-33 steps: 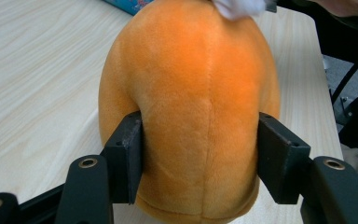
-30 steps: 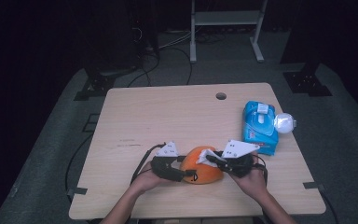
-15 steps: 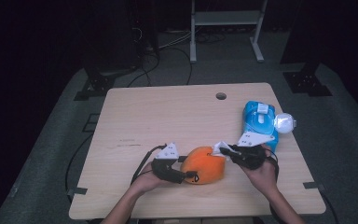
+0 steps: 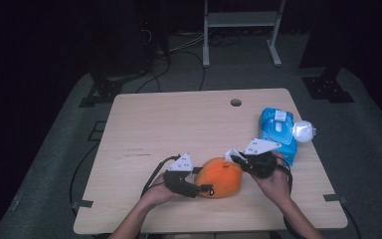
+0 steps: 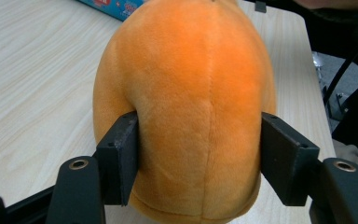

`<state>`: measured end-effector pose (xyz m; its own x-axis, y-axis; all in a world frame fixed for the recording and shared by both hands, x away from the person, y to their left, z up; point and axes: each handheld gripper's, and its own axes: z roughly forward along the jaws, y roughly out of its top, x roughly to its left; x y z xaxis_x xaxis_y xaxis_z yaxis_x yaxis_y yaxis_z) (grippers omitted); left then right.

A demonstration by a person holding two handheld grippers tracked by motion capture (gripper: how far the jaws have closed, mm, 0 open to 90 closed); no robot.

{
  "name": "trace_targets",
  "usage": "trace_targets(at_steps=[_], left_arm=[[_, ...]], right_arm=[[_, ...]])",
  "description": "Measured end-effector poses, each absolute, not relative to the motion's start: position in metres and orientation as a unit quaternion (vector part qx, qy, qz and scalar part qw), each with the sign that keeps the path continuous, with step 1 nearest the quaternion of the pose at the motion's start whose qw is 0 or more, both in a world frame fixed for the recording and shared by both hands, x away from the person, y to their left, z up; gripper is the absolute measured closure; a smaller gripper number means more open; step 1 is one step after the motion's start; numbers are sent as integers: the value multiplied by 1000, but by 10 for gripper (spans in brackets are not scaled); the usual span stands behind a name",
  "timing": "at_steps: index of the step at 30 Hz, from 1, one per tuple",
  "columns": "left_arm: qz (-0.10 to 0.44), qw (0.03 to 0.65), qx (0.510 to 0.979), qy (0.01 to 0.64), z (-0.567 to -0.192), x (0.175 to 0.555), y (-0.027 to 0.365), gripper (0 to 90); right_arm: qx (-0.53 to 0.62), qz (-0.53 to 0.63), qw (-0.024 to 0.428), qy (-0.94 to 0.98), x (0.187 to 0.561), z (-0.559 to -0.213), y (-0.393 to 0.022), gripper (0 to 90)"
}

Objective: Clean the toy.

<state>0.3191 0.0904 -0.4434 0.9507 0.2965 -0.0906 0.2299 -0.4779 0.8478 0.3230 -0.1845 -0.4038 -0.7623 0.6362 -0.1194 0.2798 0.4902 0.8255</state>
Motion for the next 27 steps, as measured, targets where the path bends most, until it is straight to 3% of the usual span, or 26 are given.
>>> trace_targets(at_steps=[6, 15, 21, 24, 27], left_arm=[[32, 489, 857, 162, -443, 320, 89, 353], [35, 486, 860, 155, -443, 320, 89, 351], [37, 485, 862, 143, -442, 318, 86, 347], [35, 487, 861, 141, -443, 318, 87, 347], [34, 486, 862, 141, -443, 318, 86, 347]], right_arm=[[261, 443, 171, 840, 313, -390, -190, 646], [264, 472, 103, 835, 308, -390, -193, 575], [301, 475, 72, 824, 322, -400, -193, 636], [309, 487, 69, 814, 323, -401, -197, 795], [307, 491, 75, 812, 322, -398, -198, 821]])
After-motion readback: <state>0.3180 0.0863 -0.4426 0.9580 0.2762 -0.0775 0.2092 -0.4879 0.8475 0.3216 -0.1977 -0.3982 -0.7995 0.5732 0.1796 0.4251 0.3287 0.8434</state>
